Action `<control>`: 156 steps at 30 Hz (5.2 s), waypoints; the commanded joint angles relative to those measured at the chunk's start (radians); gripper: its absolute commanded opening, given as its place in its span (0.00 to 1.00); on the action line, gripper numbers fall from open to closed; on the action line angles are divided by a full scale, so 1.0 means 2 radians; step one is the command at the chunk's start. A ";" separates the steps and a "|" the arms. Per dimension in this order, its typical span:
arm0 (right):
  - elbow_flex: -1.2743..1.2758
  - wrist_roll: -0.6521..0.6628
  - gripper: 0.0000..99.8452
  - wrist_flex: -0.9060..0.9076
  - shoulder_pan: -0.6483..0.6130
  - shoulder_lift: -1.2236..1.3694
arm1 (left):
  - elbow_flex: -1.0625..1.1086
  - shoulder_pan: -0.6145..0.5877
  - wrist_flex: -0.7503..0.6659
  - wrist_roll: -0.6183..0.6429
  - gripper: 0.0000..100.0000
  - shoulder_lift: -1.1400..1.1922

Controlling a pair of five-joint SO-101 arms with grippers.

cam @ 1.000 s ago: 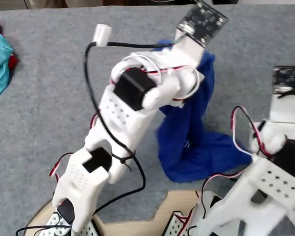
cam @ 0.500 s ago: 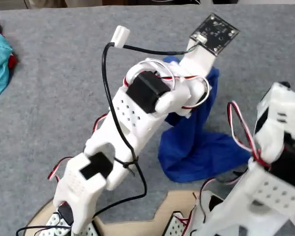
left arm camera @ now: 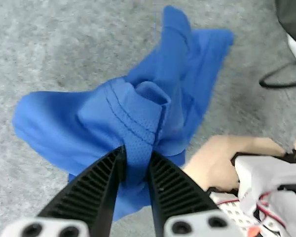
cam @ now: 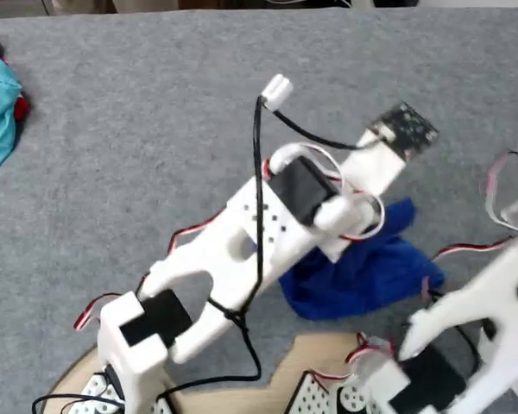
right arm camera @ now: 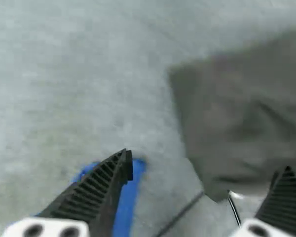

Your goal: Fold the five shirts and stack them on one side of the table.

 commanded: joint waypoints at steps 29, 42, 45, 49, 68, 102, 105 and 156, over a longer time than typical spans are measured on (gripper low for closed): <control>-0.033 -0.007 0.42 0.022 -0.322 0.026 | 0.058 -0.427 0.005 -0.071 0.55 -0.214; -0.027 -0.059 0.19 0.047 -0.389 0.138 | 0.295 -0.571 0.005 -0.122 0.55 -0.359; -0.028 -0.059 0.19 0.077 -0.386 0.159 | 0.338 -0.575 0.005 -0.122 0.55 -0.383; -0.020 -0.058 0.20 0.092 -0.386 0.179 | 0.377 -0.573 0.005 -0.121 0.55 -0.400; 0.072 -0.062 0.19 -0.012 -0.389 0.233 | 0.387 -0.572 0.005 -0.120 0.55 -0.401; 0.084 -0.036 0.11 -0.011 -0.415 0.236 | 0.387 -0.572 0.005 -0.122 0.55 -0.401; 0.084 -0.008 0.02 -0.013 -0.416 0.236 | 0.387 -0.572 0.005 -0.122 0.55 -0.400; -0.350 0.068 0.00 -0.371 -0.229 0.208 | 0.528 -0.175 -0.184 -0.043 0.55 -0.398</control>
